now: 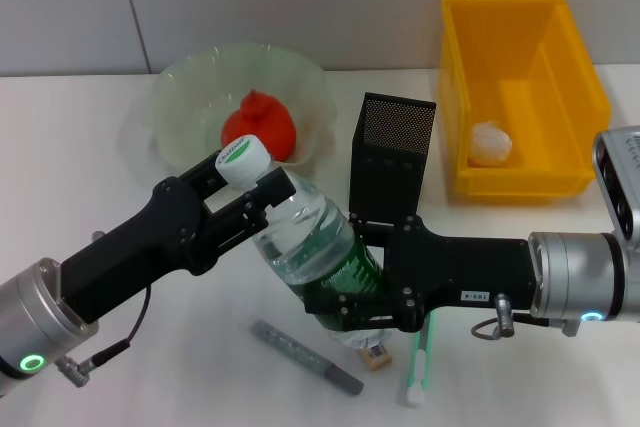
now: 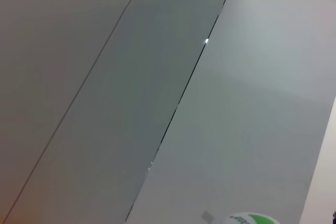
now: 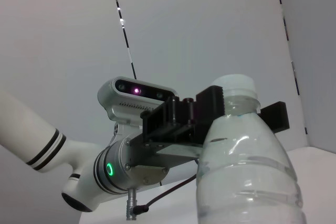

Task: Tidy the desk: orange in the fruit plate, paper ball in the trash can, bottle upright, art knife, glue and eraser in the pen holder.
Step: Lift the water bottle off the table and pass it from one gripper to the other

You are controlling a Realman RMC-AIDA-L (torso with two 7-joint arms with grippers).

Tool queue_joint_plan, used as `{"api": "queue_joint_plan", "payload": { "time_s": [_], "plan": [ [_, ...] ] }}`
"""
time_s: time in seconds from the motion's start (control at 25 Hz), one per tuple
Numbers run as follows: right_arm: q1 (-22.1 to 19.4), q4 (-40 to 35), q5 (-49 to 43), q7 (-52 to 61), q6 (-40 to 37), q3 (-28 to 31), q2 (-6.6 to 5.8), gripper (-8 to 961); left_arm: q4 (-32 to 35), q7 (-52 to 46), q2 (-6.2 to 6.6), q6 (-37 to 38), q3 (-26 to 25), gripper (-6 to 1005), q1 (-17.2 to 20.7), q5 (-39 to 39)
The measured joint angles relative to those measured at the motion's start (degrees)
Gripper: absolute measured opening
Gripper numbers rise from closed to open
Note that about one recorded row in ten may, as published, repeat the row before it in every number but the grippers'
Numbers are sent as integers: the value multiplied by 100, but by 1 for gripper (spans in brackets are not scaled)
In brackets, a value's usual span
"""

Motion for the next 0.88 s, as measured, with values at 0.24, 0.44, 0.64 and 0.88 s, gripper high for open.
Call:
{"api": "queue_joint_plan", "payload": {
  "time_s": [0.24, 0.44, 0.64, 0.88],
  "plan": [
    [4, 12, 0, -27, 0, 52, 0, 767, 0, 5, 4, 5, 19, 632, -16, -1],
    [4, 12, 0, -30, 11, 57, 0, 767, 0, 4, -1, 21, 17, 601, -20, -31],
    [4, 11, -1, -31, 19, 46, 0, 768, 0, -19, -12, 34, -12, 598, -22, -42],
    [4, 9, -1, -34, 18, 32, 0, 768, 0, -35, -15, 31, 15, 548, -54, -45]
  ]
}}
